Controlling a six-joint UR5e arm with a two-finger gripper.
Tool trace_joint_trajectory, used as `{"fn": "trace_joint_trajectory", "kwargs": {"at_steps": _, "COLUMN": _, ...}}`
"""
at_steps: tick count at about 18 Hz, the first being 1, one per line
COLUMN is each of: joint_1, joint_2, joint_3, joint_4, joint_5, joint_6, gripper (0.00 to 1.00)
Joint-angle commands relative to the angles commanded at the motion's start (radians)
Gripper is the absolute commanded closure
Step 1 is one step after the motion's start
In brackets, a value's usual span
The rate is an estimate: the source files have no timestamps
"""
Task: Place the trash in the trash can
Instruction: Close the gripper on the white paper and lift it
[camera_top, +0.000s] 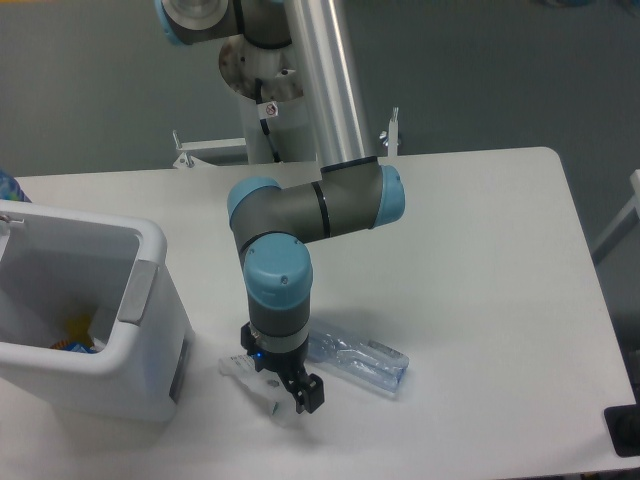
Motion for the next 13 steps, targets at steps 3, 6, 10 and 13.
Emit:
{"fn": "trace_joint_trajectory", "kwargs": {"at_steps": 3, "joint_1": 0.000, "joint_2": 0.012, "joint_3": -0.038, "joint_4": 0.003, "joint_5": 0.003, "joint_6": -0.002, "gripper": 0.61}}
{"fn": "trace_joint_trajectory", "kwargs": {"at_steps": 6, "joint_1": 0.000, "joint_2": 0.023, "joint_3": -0.048, "joint_4": 0.011, "joint_5": 0.003, "joint_6": -0.018, "gripper": 1.00}}
{"fn": "trace_joint_trajectory", "kwargs": {"at_steps": 10, "joint_1": 0.000, "joint_2": 0.041, "joint_3": -0.046, "joint_4": 0.012, "joint_5": 0.002, "joint_6": -0.035, "gripper": 1.00}}
{"fn": "trace_joint_trajectory", "kwargs": {"at_steps": 13, "joint_1": 0.005, "joint_2": 0.060, "joint_3": -0.046, "joint_4": 0.011, "joint_5": 0.000, "joint_6": -0.037, "gripper": 1.00}}
